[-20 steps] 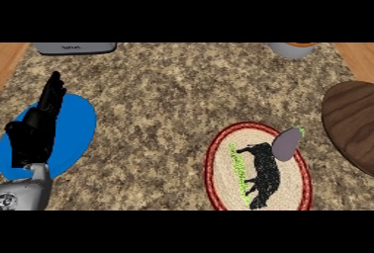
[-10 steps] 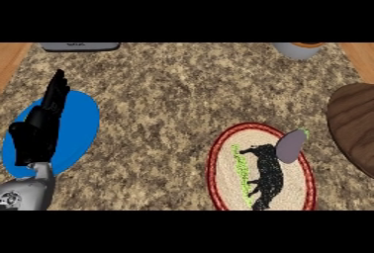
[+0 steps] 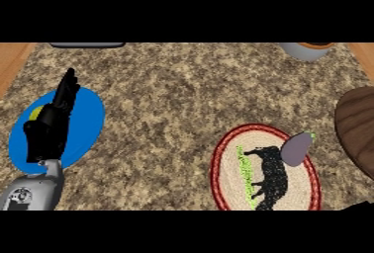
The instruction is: Pick the squash from the placemat and place it in the bowl
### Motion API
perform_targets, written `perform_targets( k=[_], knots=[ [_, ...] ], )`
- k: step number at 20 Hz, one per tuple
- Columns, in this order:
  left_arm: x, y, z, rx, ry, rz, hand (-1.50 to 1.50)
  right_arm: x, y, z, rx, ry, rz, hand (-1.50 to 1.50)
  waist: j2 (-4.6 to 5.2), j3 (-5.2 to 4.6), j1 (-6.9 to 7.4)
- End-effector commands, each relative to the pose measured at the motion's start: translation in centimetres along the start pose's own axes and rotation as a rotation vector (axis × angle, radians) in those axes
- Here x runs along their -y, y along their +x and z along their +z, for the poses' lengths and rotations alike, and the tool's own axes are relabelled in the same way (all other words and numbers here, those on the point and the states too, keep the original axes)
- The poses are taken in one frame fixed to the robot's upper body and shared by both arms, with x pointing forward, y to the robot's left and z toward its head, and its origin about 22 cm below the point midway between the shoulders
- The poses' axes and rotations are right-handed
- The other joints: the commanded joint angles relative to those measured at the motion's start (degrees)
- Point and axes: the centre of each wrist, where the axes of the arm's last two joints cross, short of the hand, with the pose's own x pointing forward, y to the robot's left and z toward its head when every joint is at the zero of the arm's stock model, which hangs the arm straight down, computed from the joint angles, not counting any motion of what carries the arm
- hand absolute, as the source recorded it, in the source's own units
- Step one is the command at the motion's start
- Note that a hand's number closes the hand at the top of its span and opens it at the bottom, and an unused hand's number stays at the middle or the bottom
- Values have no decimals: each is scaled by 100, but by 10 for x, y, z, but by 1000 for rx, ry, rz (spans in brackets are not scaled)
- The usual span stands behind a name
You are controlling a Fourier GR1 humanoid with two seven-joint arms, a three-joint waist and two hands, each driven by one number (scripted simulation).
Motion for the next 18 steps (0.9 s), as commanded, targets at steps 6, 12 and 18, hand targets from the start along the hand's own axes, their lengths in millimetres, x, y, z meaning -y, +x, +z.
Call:
perform_targets(
  k=[6,12,18],
  knots=[
    [0,-5,-2,0,-14,-4,0,82,-90,-86,-45,-223,-41,150,-6,-1,95],
    [12,2,-9,12,-26,11,0,92,-157,-117,-90,-252,185,150,25,4,164],
    [6,-4,-8,15,-21,6,0,80,-213,-138,-120,-259,254,150,35,9,210]
  ],
)
